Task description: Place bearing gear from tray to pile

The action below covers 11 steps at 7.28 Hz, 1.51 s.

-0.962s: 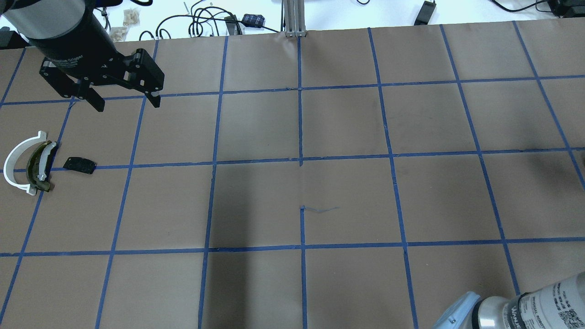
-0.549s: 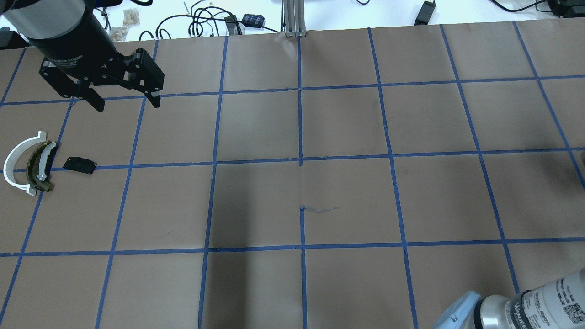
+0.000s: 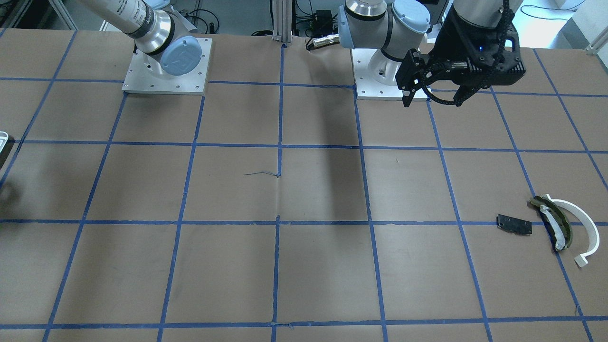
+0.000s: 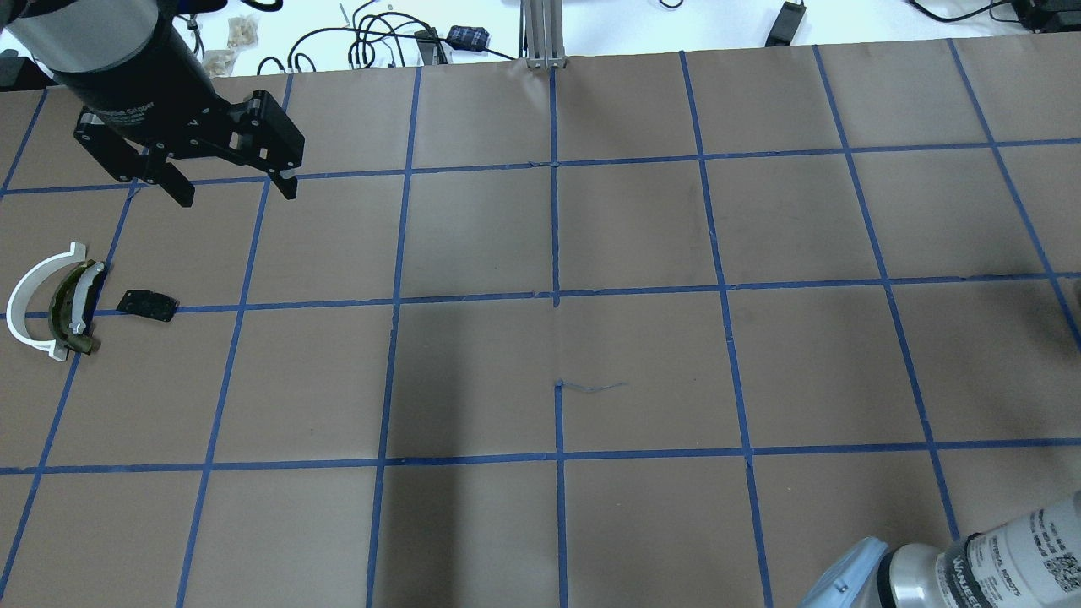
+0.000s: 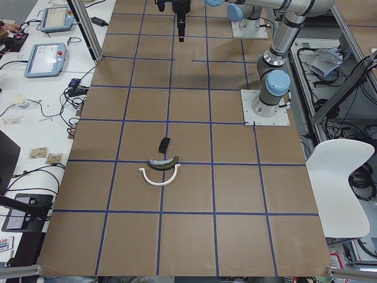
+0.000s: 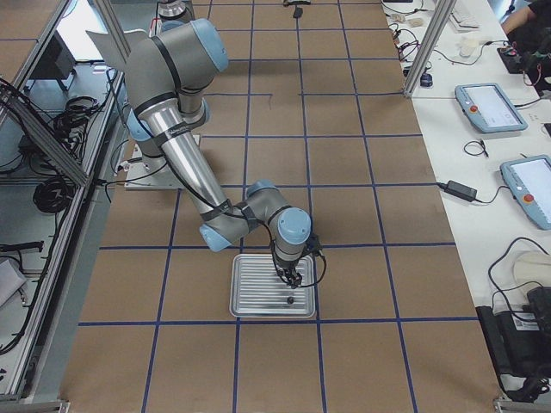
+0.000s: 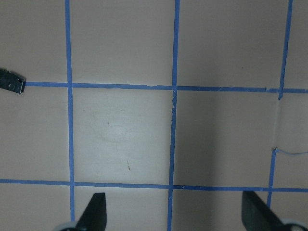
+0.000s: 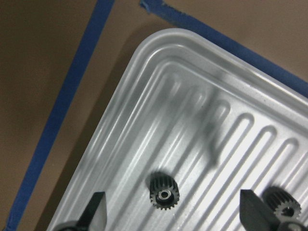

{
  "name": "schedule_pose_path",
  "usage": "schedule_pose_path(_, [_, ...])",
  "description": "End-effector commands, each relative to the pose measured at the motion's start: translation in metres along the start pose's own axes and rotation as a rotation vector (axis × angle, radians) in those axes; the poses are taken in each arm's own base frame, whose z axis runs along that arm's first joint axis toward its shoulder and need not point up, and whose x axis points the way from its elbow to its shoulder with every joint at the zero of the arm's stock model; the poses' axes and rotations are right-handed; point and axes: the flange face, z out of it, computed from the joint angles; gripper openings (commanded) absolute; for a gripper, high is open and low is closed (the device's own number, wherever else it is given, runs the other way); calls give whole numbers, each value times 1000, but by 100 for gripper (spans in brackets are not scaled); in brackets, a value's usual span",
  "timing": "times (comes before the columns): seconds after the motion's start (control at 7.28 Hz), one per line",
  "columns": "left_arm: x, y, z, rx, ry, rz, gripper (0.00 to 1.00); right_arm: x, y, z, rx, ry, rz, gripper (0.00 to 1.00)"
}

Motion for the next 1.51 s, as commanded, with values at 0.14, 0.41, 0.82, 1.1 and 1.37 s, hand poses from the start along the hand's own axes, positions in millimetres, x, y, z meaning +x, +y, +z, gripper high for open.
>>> schedule_pose_path(0.14, [1, -1, 2, -3, 2, -2, 100, -2, 10, 10, 0, -19, 16, 89])
schedule_pose_path(0.41, [1, -1, 2, -4, 2, -2, 100, -3, 11, 11, -2, -22, 19, 66])
schedule_pose_path(0.82, [1, -1, 2, -4, 2, -2, 100, -3, 11, 14, -4, -26, 23, 23])
schedule_pose_path(1.1, [1, -1, 2, -3, 2, -2, 100, 0, 11, 9, -3, -17, 25, 8])
schedule_pose_path(1.37, [1, -1, 2, -3, 2, -4, 100, 7, 11, -18, 3, 23, 37, 7])
